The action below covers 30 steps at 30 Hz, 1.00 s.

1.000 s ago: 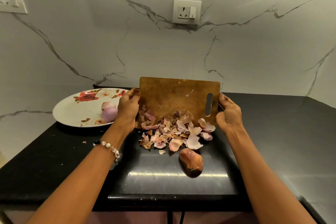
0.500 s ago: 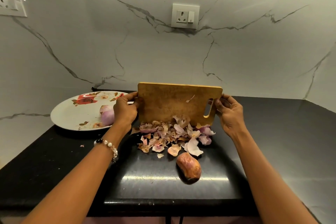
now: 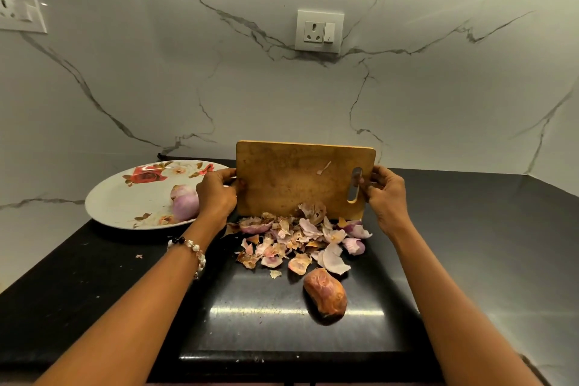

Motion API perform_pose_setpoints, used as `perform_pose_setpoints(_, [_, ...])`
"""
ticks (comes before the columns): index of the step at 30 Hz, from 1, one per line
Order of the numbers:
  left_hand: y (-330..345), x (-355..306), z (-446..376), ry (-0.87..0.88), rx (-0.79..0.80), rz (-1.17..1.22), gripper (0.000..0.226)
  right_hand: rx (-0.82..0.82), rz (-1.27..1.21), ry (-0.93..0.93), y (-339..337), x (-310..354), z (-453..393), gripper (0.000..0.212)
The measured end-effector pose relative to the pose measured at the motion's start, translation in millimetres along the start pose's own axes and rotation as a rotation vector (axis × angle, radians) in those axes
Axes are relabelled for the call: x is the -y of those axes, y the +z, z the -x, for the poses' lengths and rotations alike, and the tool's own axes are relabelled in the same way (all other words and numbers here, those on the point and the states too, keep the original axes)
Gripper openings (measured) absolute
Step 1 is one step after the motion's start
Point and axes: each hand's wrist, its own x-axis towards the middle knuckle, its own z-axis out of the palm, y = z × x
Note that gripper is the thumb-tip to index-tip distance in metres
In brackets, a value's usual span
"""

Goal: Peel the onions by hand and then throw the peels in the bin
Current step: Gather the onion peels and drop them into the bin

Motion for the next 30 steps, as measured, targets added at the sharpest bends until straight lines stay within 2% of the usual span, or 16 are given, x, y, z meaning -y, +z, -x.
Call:
perform_pose_setpoints(2, [-0.1, -0.7, -1.8, 0.003, -0.002, -0.008, 0.03, -0.123, 0.154, -0.161, 5.0, 3.6, 4.0, 0.052])
perform_pose_setpoints(5, [0.3, 0.6, -5.3, 0.002, 0.014, -0.018, 0.029, -0.216, 0.507, -0.587, 12.1, 8.5, 10.8, 0.061])
perform_pose_setpoints(7, [-0.3, 0.8, -6.7, 0.006, 0.02, -0.036, 0.029, -0.155, 0.878, -0.822, 13.3, 6.4, 11.7, 0.062])
perform_pose_setpoints(10, [-0.7, 0.2, -9.0, 0.025, 0.023, -0.065, 0.029, 0.019, 1.244, -0.965, 9.0, -4.6, 15.1, 0.063])
perform_pose_setpoints(12, [-0.9, -0.2, -9.7, 0.034, 0.026, -0.084, 0.029, 0.141, 1.274, -0.987, 4.8, -11.1, 17.5, 0.056])
perform_pose_setpoints(14, [-1.5, 0.3, -10.7, 0.034, 0.032, -0.096, 0.029, 0.208, 1.145, -1.008, 2.8, -10.2, 21.3, 0.024])
perform_pose_setpoints(15, [-1.7, 0.6, -10.9, 0.033, 0.034, -0.096, 0.029, 0.212, 1.054, -1.003, 2.4, -8.3, 21.9, 0.021])
perform_pose_setpoints(18, [-1.4, 0.8, -10.8, 0.029, 0.034, -0.089, 0.03, 0.13, 0.861, -0.971, 5.5, -2.2, 18.6, 0.035])
perform_pose_setpoints(22, [-0.4, -0.4, -9.7, 0.027, 0.029, -0.102, 0.031, 0.049, 0.887, -1.014, 6.6, -4.0, 18.2, 0.033])
perform_pose_setpoints(23, [-0.5, -0.7, -9.2, 0.021, 0.029, -0.093, 0.031, -0.031, 0.871, -0.954, 5.4, -3.0, 19.1, 0.034])
perform_pose_setpoints(25, [-0.4, -0.6, -9.1, 0.006, 0.015, -0.071, 0.03, -0.143, 0.683, -0.628, 3.9, 3.2, 19.3, 0.054])
perform_pose_setpoints(26, [0.4, -0.4, -8.7, -0.003, 0.004, -0.05, 0.029, -0.112, 0.538, -0.415, 2.6, 6.3, 18.6, 0.064])
perform_pose_setpoints(27, [1.5, -1.0, -7.5, -0.011, -0.006, -0.027, 0.029, -0.042, 0.418, -0.234, 0.5, 8.9, 18.3, 0.065])
perform_pose_setpoints(28, [2.5, -1.3, -7.1, -0.014, -0.018, -0.004, 0.028, 0.038, 0.332, -0.111, -1.7, 10.3, 18.6, 0.056])
perform_pose_setpoints(30, [3.3, -7.1, -9.7, -0.009, -0.016, 0.071, 0.027, 0.076, 0.236, -0.079, -7.5, 14.0, 17.9, 0.03])
